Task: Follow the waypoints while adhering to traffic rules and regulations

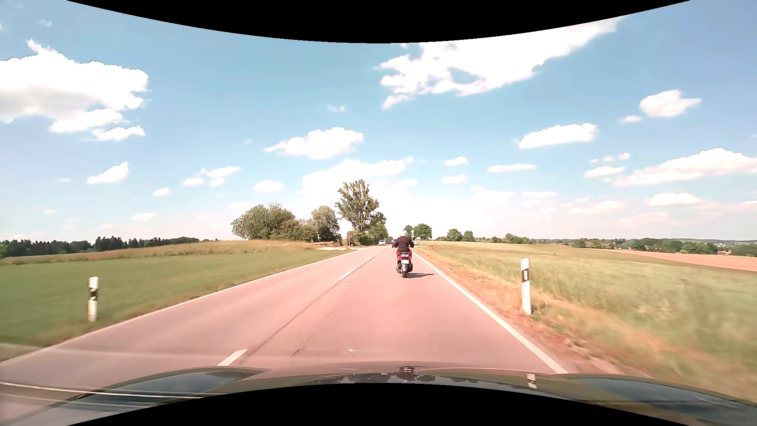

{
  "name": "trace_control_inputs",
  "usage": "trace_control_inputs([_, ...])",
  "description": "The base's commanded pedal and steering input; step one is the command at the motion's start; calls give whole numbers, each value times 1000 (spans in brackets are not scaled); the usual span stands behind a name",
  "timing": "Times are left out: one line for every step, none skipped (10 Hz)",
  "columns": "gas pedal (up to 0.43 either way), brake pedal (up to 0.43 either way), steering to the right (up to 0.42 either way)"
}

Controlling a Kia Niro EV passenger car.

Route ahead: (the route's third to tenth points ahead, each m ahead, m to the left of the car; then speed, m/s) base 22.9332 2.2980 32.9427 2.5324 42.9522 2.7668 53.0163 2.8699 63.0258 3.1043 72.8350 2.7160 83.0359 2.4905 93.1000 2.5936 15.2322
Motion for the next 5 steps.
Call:
trace_control_inputs([150,12,-7])
trace_control_inputs([150,12,-7])
trace_control_inputs([150,12,-6])
trace_control_inputs([150,12,-4])
trace_control_inputs([150,12,-3])
